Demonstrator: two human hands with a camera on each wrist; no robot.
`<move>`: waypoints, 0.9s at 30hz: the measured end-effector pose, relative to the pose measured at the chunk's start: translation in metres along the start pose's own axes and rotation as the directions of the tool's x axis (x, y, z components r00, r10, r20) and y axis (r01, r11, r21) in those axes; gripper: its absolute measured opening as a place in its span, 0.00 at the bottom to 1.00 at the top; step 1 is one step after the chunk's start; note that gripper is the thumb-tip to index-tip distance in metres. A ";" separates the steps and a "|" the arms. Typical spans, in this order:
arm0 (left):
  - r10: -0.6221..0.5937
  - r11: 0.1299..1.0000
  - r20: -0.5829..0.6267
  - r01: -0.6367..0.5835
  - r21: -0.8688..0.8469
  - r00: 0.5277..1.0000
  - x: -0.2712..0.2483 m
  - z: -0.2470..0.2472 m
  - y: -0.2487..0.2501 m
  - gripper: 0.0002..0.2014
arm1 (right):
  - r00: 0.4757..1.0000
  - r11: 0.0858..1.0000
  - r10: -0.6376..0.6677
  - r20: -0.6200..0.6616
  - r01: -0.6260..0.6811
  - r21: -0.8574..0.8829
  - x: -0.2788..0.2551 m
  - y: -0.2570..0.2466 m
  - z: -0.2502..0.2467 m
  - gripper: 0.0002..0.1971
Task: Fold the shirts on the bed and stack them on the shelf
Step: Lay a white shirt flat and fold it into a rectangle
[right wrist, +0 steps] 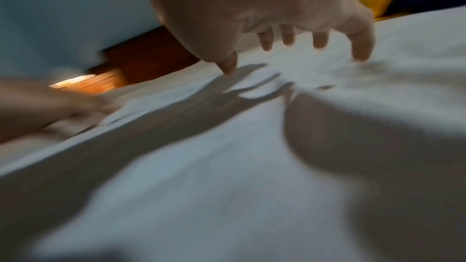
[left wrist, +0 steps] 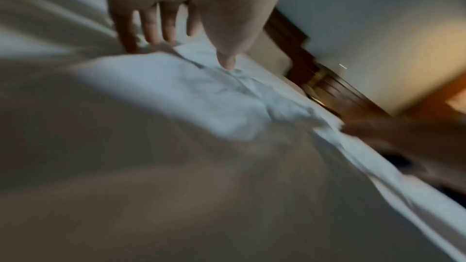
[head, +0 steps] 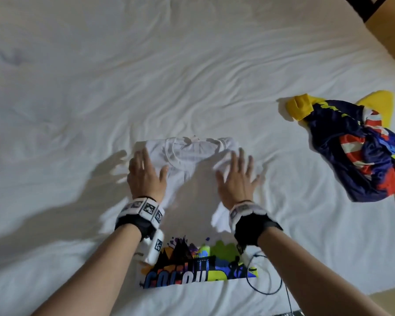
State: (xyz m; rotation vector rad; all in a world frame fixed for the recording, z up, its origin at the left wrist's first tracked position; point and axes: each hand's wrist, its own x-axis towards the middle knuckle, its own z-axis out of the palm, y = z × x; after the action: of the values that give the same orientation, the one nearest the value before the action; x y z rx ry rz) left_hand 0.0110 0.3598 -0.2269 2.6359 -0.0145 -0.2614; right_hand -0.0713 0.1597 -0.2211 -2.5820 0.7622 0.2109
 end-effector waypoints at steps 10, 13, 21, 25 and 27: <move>-0.183 0.942 0.234 0.101 0.321 0.955 -0.066 -0.002 -0.056 0.35 | 0.937 0.966 0.246 0.249 -0.216 -0.143 -0.053 0.071 0.001 0.39; 0.024 0.969 0.260 -0.087 0.233 0.965 -0.105 0.006 -0.033 0.32 | 0.967 0.995 0.011 0.255 0.014 -0.096 -0.096 0.039 0.012 0.39; -0.161 0.980 0.220 0.130 0.152 0.962 -0.146 0.005 -0.063 0.37 | 0.976 0.982 0.189 0.110 -0.186 -0.031 -0.130 0.076 0.028 0.47; -0.214 0.970 0.159 0.229 -0.079 0.964 -0.122 -0.020 -0.045 0.40 | 0.985 0.967 0.168 0.033 -0.171 0.189 -0.111 0.060 0.011 0.41; -0.217 0.962 0.185 0.242 -0.126 0.958 -0.110 -0.027 -0.045 0.43 | 0.976 0.918 0.202 0.082 -0.217 0.332 -0.100 0.053 0.006 0.40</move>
State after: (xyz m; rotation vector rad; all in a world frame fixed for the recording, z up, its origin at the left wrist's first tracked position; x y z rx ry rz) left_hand -0.0936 0.4180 -0.2049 2.4601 0.2474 -0.5451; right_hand -0.1837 0.1704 -0.2199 -2.1636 0.9672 0.1848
